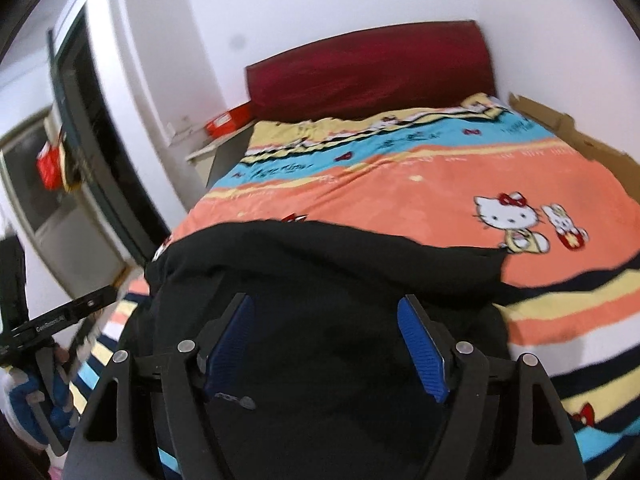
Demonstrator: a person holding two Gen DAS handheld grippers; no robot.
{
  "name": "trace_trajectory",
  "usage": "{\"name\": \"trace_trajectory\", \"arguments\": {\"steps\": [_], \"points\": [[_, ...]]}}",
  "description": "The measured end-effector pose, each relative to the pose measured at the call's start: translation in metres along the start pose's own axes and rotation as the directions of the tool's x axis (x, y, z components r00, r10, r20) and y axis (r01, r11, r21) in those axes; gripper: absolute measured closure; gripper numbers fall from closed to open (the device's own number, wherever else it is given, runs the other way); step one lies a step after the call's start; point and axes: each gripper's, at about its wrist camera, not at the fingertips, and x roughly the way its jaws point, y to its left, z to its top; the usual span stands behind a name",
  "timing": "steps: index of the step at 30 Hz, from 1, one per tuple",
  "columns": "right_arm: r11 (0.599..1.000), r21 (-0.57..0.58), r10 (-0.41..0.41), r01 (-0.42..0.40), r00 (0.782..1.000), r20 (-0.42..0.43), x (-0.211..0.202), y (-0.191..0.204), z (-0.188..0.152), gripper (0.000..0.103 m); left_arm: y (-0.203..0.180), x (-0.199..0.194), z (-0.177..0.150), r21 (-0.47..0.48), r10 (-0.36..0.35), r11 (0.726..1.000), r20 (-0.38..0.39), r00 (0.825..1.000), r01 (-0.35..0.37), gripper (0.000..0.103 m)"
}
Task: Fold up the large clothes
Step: 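Press the folded jacket bundle flat with both grippers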
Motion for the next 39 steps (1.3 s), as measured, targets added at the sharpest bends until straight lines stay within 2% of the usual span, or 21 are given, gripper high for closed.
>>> {"name": "trace_trajectory", "arguments": {"steps": [4, 9, 16, 25, 39], "points": [[0.998, -0.062, -0.007, 0.005, 1.0, -0.027, 0.032, 0.018, 0.003, 0.029, -0.032, 0.031, 0.003, 0.07, 0.006, 0.998, -0.01, 1.0, -0.005, 0.051], [0.996, -0.082, -0.024, 0.02, 0.999, -0.04, 0.06, 0.017, 0.006, 0.029, -0.053, 0.063, -0.001, 0.137, 0.081, 0.987, 0.025, 0.996, -0.084, 0.051], [0.999, -0.046, -0.027, 0.025, 0.998, -0.054, 0.089, 0.0, -0.004, 0.02, -0.053, 0.093, -0.009, 0.154, 0.12, 0.98, 0.037, 0.992, -0.124, 0.051], [1.0, -0.012, -0.025, 0.025, 0.998, -0.063, 0.113, -0.013, -0.011, 0.018, -0.053, 0.121, -0.013, 0.169, 0.145, 0.974, 0.049, 0.988, -0.151, 0.05], [1.0, 0.018, -0.02, 0.021, 0.999, -0.043, 0.133, -0.023, -0.022, 0.017, -0.058, 0.141, -0.018, 0.185, 0.165, 0.967, 0.078, 0.983, -0.177, 0.05]]}}
